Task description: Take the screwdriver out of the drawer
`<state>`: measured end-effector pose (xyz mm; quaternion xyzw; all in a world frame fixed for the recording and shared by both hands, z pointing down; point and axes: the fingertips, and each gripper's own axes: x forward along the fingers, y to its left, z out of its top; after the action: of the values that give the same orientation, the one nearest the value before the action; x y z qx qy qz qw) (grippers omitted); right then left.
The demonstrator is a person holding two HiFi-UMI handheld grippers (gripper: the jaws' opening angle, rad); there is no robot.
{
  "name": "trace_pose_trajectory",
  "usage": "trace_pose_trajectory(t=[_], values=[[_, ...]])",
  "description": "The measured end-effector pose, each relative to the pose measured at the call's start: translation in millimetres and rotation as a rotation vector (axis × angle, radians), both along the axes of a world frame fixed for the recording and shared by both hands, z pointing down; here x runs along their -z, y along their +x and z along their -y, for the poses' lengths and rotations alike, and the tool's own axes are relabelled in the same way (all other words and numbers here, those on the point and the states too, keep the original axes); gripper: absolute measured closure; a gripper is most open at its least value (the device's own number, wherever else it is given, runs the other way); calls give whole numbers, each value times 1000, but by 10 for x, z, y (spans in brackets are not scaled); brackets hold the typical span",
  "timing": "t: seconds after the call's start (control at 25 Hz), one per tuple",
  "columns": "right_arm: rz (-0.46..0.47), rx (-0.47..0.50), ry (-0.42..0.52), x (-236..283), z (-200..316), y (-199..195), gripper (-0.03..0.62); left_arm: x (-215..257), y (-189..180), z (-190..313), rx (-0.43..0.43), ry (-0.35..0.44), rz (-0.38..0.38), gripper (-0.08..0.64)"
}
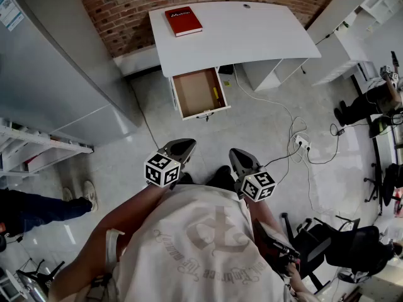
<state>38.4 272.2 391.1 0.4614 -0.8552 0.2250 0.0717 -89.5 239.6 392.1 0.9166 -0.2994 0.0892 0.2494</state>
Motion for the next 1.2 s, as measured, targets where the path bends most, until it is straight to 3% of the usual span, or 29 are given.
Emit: trace_pose_trajectory(t=[0.2,0.68,1.2], values=[[6,-15,-12,-38,-173,150,586,19,164,-156,-32,7,15,545],[-6,13,-19,-38,-238,278,586,51,262,-239,8,6,13,545],[32,-83,-56,-164,-336,324,586,-34,293,-282,-51,-9,28,545]])
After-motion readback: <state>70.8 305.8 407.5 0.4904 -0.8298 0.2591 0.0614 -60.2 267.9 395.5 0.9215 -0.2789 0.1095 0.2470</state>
